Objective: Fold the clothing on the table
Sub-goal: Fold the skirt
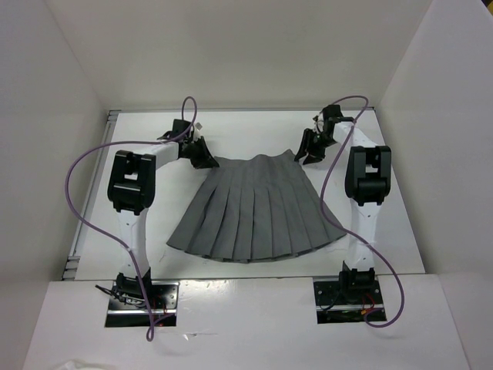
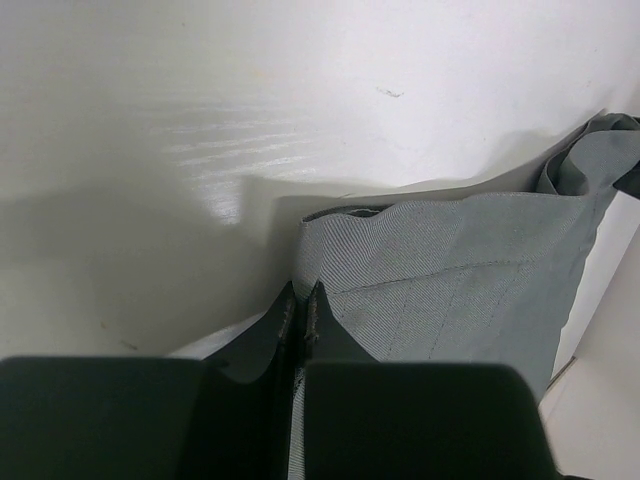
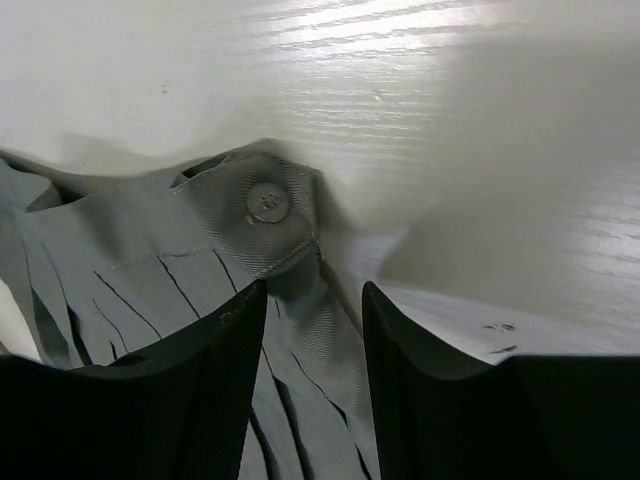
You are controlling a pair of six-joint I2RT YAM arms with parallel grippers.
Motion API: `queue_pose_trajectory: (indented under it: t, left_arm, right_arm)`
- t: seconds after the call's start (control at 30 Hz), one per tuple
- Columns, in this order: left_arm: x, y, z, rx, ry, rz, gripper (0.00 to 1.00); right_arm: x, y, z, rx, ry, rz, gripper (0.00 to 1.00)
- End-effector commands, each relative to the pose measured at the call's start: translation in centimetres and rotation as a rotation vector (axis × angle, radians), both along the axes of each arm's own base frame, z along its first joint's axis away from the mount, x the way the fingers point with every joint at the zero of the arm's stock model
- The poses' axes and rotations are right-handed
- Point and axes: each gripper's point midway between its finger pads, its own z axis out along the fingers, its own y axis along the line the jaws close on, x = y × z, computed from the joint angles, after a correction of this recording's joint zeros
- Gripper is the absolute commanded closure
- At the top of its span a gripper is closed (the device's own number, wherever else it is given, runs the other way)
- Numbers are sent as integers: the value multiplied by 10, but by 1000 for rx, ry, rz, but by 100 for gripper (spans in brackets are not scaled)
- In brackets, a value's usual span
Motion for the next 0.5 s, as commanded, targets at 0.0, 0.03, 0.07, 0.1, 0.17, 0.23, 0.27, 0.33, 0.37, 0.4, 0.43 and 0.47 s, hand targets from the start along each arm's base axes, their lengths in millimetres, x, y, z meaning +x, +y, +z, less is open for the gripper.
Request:
queue_pose_trajectory:
  t: [0.0,0.03,0.07,0.1,0.17,0.23,0.27,0.33,0.37,0.4,0.43,0.47]
  left_arm:
    - [5,4,-11,41,4,1,100]
    - [5,4,-11,41,4,1,100]
    - [4,4,-16,42,13,0,100]
    - [4,4,-16,42,13,0,100]
    - [4,4,-16,42,13,0,100]
    - [3,4,-20,44,22,0,100]
    - [3,4,-20,44,22,0,100]
    - [3,4,-20,44,22,0,100]
    - [1,5,-21,45,31,0,100]
    - [1,5,-21,45,31,0,100]
    - [1,5,-21,45,31,0,100]
    - [1,5,-21,45,31,0,100]
  right_arm:
    - [16,4,9,66,-81,37,51]
    - [19,5,14,75,-91,41,51]
    - [20,7,13,88,-91,46,51]
    - [22,7,14,88,-100,47,51]
    - [23,9,14,100,-102,53,51]
    - [32,9,16,100,-132,54,51]
    - [33,11,11,110,-123,58,51]
    - [36,13,8,121,-123,63,51]
    - [39,13,7,121,-126,63,51]
    - [38,13,3,121,-117,63,51]
    - [37,13,-2,125,-102,55,51]
    - [40,13,-2,124,-114,56,51]
